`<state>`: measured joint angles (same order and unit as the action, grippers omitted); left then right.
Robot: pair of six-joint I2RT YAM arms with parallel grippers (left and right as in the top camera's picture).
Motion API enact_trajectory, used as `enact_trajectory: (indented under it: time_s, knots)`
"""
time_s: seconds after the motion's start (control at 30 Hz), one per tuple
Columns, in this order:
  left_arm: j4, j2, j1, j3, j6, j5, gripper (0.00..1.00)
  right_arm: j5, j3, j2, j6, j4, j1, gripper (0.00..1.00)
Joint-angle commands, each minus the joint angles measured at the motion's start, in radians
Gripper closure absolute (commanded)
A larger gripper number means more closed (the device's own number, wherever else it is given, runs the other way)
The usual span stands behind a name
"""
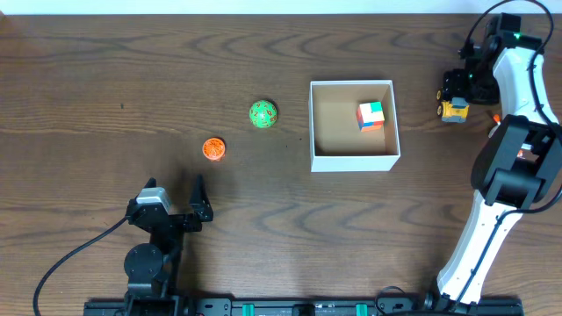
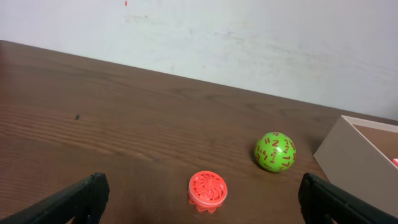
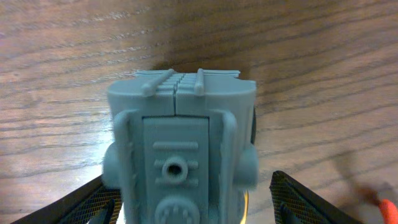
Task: Pack container
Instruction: 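Move the right gripper to the yellow-grey toy truck and grasp it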
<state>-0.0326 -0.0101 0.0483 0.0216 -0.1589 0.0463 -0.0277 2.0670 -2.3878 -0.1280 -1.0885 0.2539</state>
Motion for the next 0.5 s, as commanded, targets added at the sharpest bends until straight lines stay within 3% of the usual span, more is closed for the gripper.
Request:
enact_trajectory:
  time_s: [0.0, 0.3, 0.47]
  knots:
    - [-0.037, 0.006, -0.003, -0.018, 0.009, -0.012, 0.02, -0.007, -0.001, -0.022, 0.000, 0.008, 0.000, 0.24]
    - [-0.037, 0.006, -0.003, -0.018, 0.009, -0.012, 0.02, -0.007, -0.001, -0.022, 0.027, 0.039, 0.000, 0.25]
    - [-0.037, 0.006, -0.003, -0.018, 0.009, -0.012, 0.02, -0.007, -0.001, -0.022, 0.027, 0.046, 0.000, 0.32]
